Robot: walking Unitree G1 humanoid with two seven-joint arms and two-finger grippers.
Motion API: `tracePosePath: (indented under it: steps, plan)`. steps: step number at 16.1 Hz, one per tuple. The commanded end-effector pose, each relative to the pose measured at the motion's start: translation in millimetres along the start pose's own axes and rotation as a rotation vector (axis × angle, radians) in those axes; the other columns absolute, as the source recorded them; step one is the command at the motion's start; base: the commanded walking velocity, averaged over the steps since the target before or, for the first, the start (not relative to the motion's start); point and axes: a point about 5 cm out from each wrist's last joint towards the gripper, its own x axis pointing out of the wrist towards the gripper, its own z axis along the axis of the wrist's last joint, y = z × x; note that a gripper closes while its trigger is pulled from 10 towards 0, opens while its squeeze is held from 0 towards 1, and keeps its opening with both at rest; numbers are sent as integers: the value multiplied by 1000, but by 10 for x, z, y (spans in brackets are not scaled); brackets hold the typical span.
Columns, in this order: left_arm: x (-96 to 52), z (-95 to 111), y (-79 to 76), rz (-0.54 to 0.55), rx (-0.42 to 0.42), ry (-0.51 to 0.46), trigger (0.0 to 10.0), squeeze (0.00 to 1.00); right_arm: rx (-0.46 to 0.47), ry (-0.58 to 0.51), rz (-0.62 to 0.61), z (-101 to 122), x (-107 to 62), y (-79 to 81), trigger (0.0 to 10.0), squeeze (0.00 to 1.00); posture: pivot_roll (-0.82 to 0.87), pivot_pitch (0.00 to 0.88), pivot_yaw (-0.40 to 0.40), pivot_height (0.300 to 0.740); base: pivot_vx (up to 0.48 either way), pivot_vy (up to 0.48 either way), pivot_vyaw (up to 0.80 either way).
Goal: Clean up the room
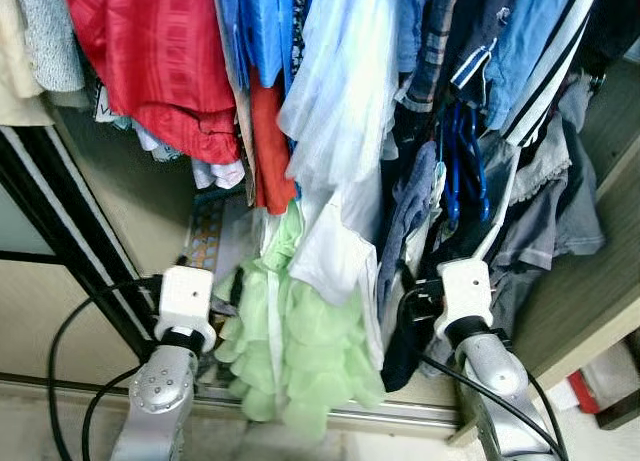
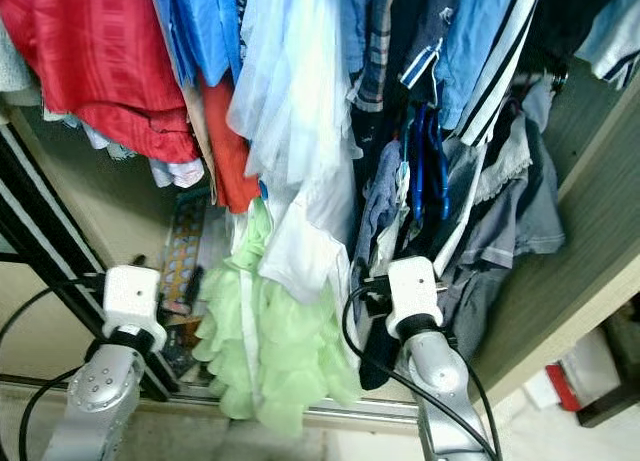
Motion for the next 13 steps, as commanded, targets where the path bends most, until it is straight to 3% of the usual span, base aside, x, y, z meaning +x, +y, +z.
tracePosePath:
  steps: [1, 5, 8, 9, 13]
  plan:
    - [-17, -19, 28, 15, 21, 5, 10000, 0, -17, 10, 22, 42, 30, 8, 10000, 0, -25, 0, -57, 740, 0, 0, 0]
    - [-144, -155, 69, 56, 2, 99, 10000, 0, -32, 48, 30, -37, 20, 77, 10000, 0, 15, 0, -55, 740, 0, 0, 0]
    - [-260, -218, -3, 62, -22, 144, 10000, 0, -27, 43, 43, -26, 21, 132, 10000, 0, 30, 0, -56, 740, 0, 0, 800]
    - [-291, -216, -66, 27, -70, 133, 10000, 0, -36, 41, 55, -24, 25, 144, 10000, 0, 35, 0, -63, 740, 0, 0, 800]
    - [-265, -185, 8, 61, -69, 118, 10000, 0, -60, 14, 61, 43, 97, 119, 10000, 0, 34, 0, -69, 740, 0, 0, 800]
